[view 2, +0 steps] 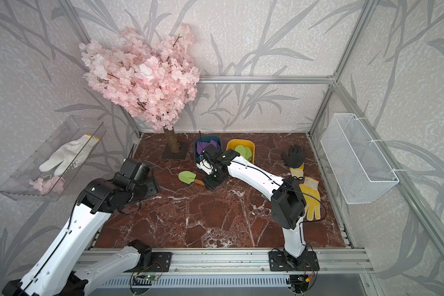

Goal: Sort the small shovels by color and place them into the storage box
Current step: Pick up the shovel from the center of the board.

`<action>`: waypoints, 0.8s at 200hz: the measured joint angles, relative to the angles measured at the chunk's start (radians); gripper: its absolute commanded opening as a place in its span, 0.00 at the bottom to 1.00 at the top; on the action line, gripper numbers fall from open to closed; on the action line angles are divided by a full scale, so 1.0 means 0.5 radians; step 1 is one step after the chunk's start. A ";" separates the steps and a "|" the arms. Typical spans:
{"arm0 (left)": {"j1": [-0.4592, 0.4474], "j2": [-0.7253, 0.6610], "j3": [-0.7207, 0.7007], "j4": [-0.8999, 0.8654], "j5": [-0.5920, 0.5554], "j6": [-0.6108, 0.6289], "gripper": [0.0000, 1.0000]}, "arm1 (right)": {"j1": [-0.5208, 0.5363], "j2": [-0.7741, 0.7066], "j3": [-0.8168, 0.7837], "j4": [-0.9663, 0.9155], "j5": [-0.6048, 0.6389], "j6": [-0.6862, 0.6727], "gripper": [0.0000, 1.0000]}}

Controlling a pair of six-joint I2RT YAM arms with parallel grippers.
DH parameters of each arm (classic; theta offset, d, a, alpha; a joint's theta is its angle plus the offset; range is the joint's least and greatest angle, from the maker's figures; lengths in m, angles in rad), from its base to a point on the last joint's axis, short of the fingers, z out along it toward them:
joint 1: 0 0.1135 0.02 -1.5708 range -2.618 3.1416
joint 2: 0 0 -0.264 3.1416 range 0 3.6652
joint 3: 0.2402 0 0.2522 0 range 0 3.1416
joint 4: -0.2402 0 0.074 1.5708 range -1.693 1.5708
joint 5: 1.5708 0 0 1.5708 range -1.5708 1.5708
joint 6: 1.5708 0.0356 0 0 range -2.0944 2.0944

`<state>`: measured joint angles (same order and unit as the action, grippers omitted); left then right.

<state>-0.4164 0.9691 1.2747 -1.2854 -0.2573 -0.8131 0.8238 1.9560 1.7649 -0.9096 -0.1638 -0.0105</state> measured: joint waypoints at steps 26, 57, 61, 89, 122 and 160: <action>0.003 -0.061 -0.005 -0.051 -0.009 -0.030 0.69 | 0.041 0.189 0.182 -0.024 0.047 -0.079 0.61; 0.013 -0.085 -0.018 -0.087 -0.013 -0.040 0.69 | 0.101 0.409 0.391 -0.070 0.150 -0.180 0.61; 0.013 -0.085 -0.020 -0.089 -0.013 -0.041 0.70 | 0.109 0.428 0.407 -0.076 0.170 -0.188 0.61; 0.014 -0.085 -0.056 -0.092 -0.013 -0.043 0.70 | 0.149 0.584 0.609 -0.165 0.293 -0.266 0.61; 0.026 -0.084 -0.098 -0.087 -0.008 -0.043 0.70 | 0.165 0.741 0.858 -0.230 0.365 -0.294 0.62; 0.037 -0.082 -0.139 -0.069 -0.005 -0.042 0.70 | 0.165 0.885 1.066 -0.320 0.393 -0.306 0.62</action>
<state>-0.3981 0.9283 1.2053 -1.3201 -0.2596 -0.8341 0.9062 2.3985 2.2978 -1.0695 0.0326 -0.1635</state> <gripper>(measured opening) 0.702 0.614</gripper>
